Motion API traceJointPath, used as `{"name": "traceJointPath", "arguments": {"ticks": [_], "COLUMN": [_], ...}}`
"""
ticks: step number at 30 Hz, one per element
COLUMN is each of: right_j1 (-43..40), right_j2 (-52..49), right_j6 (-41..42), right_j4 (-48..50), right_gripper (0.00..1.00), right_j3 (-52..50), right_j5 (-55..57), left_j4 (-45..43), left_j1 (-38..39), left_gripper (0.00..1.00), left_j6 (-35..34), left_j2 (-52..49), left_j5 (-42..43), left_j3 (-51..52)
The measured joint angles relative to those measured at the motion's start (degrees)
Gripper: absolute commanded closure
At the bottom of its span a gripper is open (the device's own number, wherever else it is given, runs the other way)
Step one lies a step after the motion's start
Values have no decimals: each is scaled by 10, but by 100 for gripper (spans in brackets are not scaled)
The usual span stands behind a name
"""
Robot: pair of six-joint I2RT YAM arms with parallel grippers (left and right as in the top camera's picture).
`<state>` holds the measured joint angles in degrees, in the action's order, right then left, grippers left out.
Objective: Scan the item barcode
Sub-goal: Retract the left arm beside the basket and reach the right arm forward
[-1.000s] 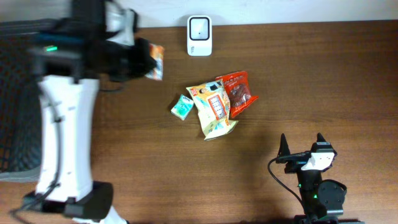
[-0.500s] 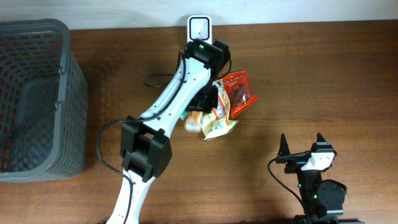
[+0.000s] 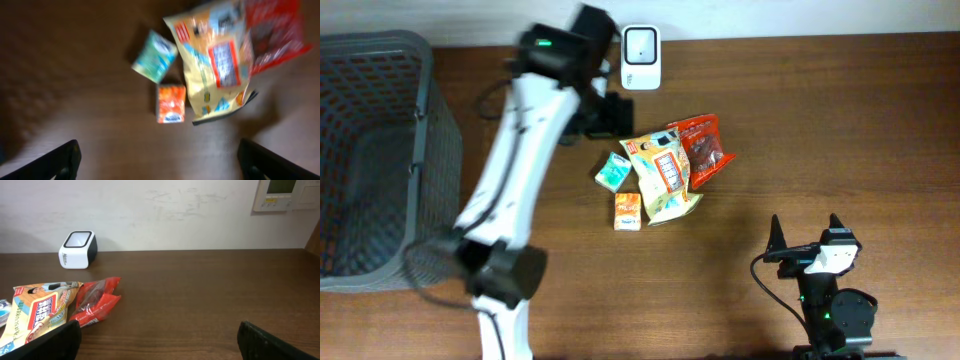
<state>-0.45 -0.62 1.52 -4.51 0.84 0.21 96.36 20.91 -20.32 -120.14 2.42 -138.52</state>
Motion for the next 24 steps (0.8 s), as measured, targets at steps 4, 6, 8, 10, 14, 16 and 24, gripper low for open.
{"name": "traceJointPath", "arguments": {"ticks": [4, 6, 8, 10, 14, 16, 24], "right_j1": [0, 0, 0, 0, 0, 0, 0], "right_j2": [0, 0, 0, 0, 0, 0, 0], "right_j6": [0, 0, 0, 0, 0, 0, 1], "right_j4": [0, 0, 0, 0, 0, 0, 0], "right_gripper": [2, 2, 2, 1, 1, 2, 2], "right_j3": [0, 0, 0, 0, 0, 0, 0], "right_j5": [0, 0, 0, 0, 0, 0, 0], "left_j4": [1, 1, -2, 1, 3, 2, 3], "left_j1": [-42, -51, -69, -89, -103, -101, -102], "left_gripper": [1, 1, 1, 1, 1, 1, 1], "left_j6": [-1, -10, -25, -33, -35, -35, -35], "left_j2": [70, 70, 67, 67, 67, 67, 67], "left_j5": [-69, -95, -120, -139, -135, -132, -116], "left_j3": [-14, -14, -14, -14, -14, -14, -14]}}
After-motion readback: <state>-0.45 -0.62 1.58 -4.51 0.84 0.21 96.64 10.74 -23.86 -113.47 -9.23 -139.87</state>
